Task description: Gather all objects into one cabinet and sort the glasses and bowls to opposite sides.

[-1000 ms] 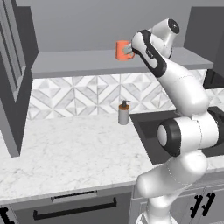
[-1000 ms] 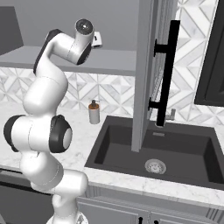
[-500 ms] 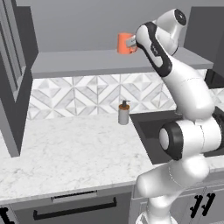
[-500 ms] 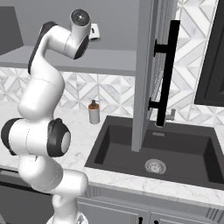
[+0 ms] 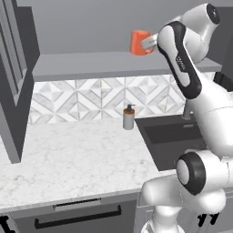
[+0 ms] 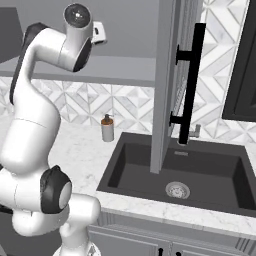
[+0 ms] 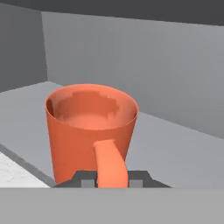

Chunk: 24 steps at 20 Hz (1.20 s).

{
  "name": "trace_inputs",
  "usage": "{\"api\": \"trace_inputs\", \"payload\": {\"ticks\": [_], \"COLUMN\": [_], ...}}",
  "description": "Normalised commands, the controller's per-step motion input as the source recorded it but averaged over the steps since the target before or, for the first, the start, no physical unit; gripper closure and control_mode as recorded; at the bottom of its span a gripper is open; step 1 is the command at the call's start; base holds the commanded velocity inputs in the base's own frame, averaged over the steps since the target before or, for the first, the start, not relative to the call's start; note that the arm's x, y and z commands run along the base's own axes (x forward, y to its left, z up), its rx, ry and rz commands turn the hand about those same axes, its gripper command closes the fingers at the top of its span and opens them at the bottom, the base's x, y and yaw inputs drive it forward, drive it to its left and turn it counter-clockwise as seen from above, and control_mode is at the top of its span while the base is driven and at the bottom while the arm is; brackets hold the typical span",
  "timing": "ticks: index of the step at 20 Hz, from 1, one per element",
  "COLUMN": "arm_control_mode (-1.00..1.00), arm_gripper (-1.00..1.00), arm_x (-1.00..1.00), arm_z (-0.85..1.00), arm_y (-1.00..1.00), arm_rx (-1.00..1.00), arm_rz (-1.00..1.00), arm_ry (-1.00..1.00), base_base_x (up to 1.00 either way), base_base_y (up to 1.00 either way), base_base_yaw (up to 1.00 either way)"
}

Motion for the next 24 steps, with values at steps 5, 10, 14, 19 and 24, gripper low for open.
{"api": "trace_inputs", "payload": {"ticks": [5, 10, 14, 19, 24], "arm_control_mode": [-1.0, -1.0, -1.0, -1.0, -1.0], "arm_gripper": [1.0, 1.0, 1.0, 1.0, 1.0], "arm_x": [-0.87, -0.02, 0.0, 0.0, 0.0], "arm_z": [-0.03, 0.0, 0.0, 0.0, 0.0], "arm_y": [0.0, 0.0, 0.0, 0.0, 0.0], "arm_rx": [0.0, 0.0, 0.0, 0.0, 0.0], "arm_rz": [-0.01, 0.0, 0.0, 0.0, 0.0], "arm_ry": [-0.32, -0.02, 0.07, 0.23, 0.0], "base_base_x": [0.0, 0.0, 0.0, 0.0, 0.0], "base_base_y": [0.0, 0.0, 0.0, 0.0, 0.0], "base_base_yaw": [0.0, 0.0, 0.0, 0.0, 0.0]}}
